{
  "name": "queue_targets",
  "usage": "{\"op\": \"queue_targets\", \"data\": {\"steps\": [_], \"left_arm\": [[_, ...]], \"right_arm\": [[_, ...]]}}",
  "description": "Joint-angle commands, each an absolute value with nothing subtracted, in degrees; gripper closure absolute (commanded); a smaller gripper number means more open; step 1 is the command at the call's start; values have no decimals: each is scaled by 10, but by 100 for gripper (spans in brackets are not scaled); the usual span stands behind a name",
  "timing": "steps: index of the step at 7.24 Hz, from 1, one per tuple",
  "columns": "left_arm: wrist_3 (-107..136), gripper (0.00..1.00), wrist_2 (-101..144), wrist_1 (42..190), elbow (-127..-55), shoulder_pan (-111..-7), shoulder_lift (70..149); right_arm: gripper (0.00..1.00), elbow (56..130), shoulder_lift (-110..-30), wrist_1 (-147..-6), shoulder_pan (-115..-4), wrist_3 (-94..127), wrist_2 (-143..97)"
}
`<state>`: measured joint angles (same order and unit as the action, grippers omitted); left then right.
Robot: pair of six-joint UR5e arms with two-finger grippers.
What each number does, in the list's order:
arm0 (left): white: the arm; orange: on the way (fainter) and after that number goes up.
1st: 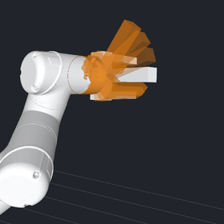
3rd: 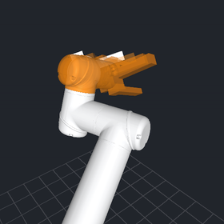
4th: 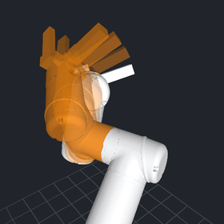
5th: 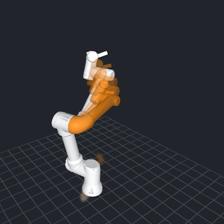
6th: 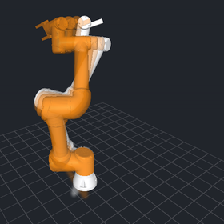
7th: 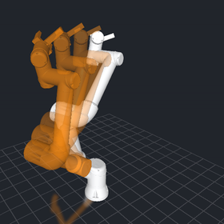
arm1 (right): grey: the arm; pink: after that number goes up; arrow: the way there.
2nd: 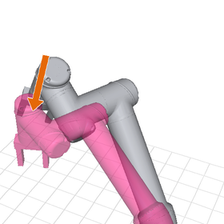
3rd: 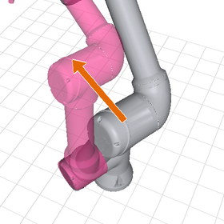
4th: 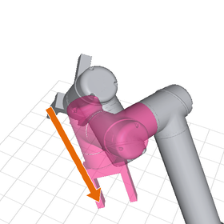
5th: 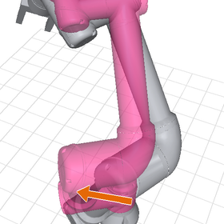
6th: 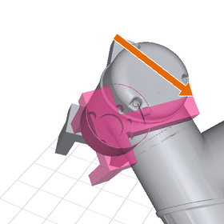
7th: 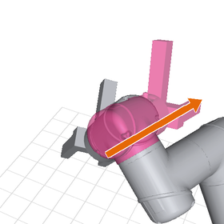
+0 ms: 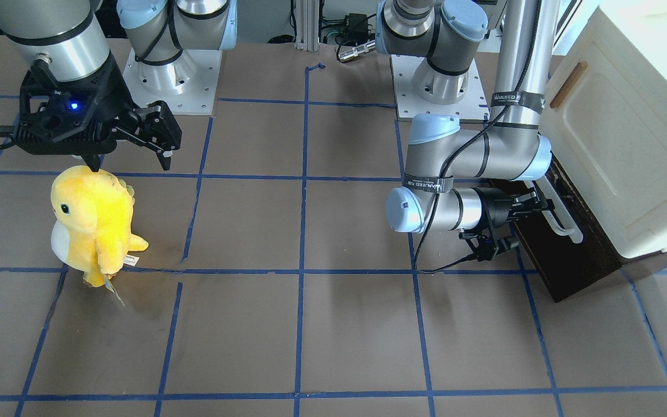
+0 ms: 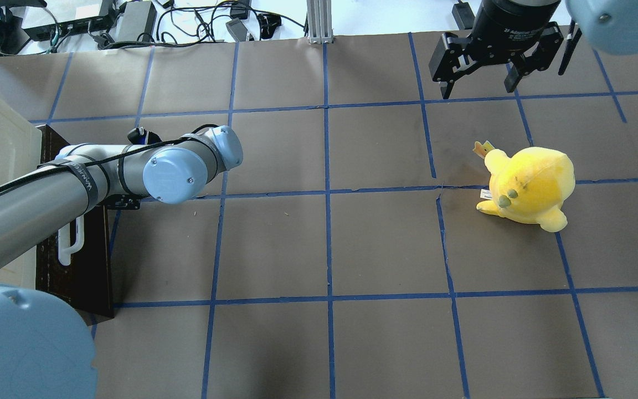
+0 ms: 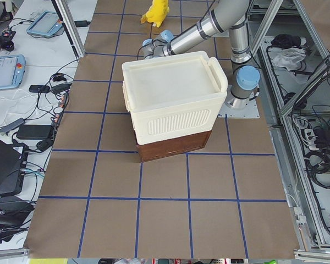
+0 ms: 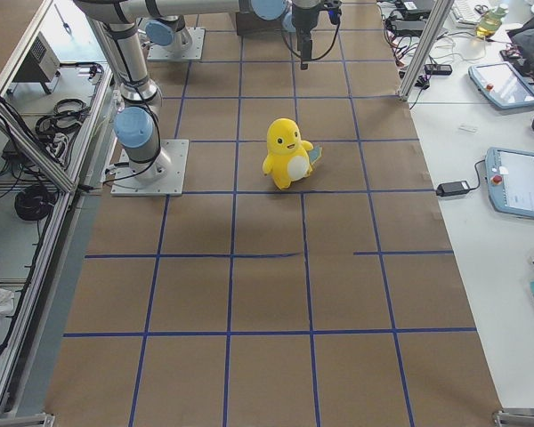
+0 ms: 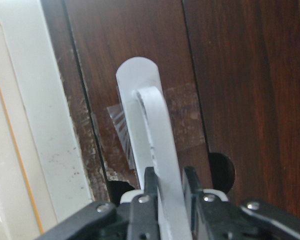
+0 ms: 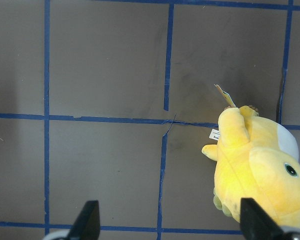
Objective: Pull drawer sideways
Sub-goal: 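Pull the handle with the left gripper, sliding the drawer outward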
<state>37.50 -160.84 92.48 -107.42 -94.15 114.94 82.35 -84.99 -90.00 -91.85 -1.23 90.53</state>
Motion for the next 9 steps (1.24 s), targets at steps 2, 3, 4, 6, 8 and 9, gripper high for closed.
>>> {"op": "queue_targets", "data": {"steps": [2,3,4,6,8,9], "left_arm": [[372,77,-1608,925,-1072,-944,1151],[371,77,-1608,924,-1071,-945,1151],[371,77,-1608,924,-1071,-947,1151],[371,77,-1604,922,-1065,-956,1152],[368,77,-1600,923,-1056,-965,1154],[365,77,-1588,920,-1056,-968,1157]], "right_arm": [[0,824,-850,-900,-918,-13,905],[0,824,-850,-900,-918,-12,905],[0,824,-850,-900,-918,-12,905],[0,824,-850,-900,-918,-13,905],[0,824,-850,-900,-918,-12,905],[0,824,-850,-900,-918,-13,905]]}}
